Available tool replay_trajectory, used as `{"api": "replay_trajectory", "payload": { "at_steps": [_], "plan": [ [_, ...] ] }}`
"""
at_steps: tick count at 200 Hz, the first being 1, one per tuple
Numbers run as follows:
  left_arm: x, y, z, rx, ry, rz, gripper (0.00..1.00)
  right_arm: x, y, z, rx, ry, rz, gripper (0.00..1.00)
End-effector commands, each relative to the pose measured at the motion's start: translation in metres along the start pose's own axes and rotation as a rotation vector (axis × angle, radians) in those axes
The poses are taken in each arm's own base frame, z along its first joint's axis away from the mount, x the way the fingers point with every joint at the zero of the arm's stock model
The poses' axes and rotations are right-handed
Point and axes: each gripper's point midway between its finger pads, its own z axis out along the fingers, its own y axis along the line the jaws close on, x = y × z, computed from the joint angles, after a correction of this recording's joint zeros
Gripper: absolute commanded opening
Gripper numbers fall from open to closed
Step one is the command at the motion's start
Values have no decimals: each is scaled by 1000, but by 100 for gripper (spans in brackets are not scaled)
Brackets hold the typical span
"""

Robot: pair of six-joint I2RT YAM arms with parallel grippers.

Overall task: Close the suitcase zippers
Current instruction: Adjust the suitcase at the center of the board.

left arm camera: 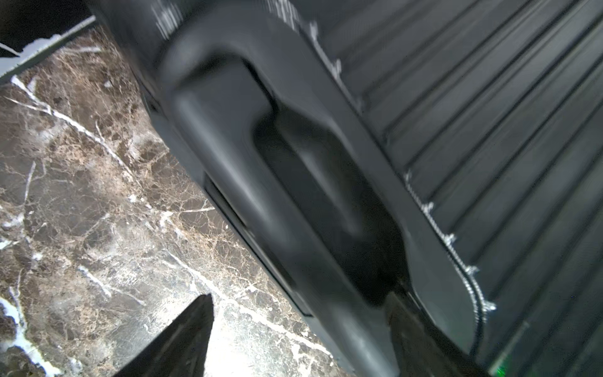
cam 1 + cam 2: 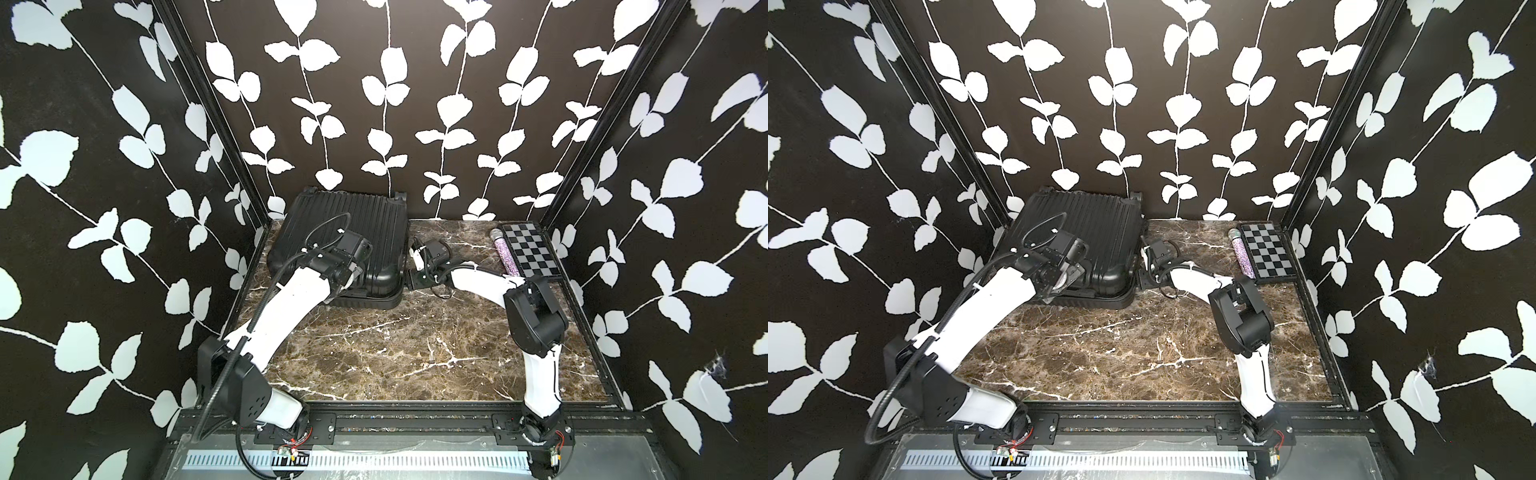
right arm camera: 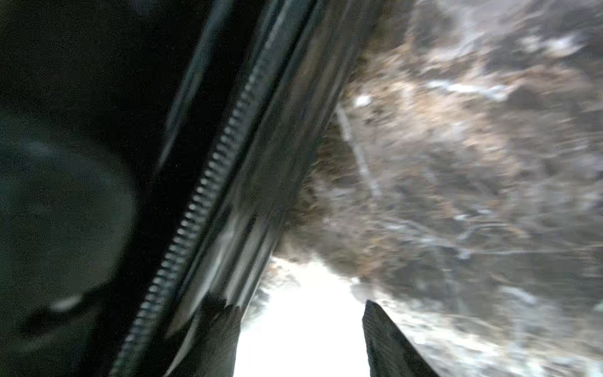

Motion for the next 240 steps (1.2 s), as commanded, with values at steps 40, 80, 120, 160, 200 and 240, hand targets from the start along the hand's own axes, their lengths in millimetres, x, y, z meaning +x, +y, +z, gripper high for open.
{"api": "replay_trajectory", "payload": {
  "at_steps": [40, 80, 120, 160, 200, 240],
  "plan": [
    [-4, 21, 26, -127, 17, 17, 75, -19, 19, -49, -20, -132, -24, 60],
    [-11, 33, 42, -149, 19, 60, 67, -17, -2, -79, 39, -175, -19, 62],
    [-22, 31, 55, -121, 41, 183, 48, -10, -55, -101, 86, -197, 70, 63],
    [-37, 37, 63, -98, 53, 286, 23, 6, -101, -132, 102, -236, 140, 65],
    [-59, 14, 62, 97, 55, 447, 20, 25, -120, -150, 161, -239, 119, 67],
    [-75, 1, 59, 241, 90, 588, 17, 41, -120, -151, 132, -237, 120, 67]
  ]
}}
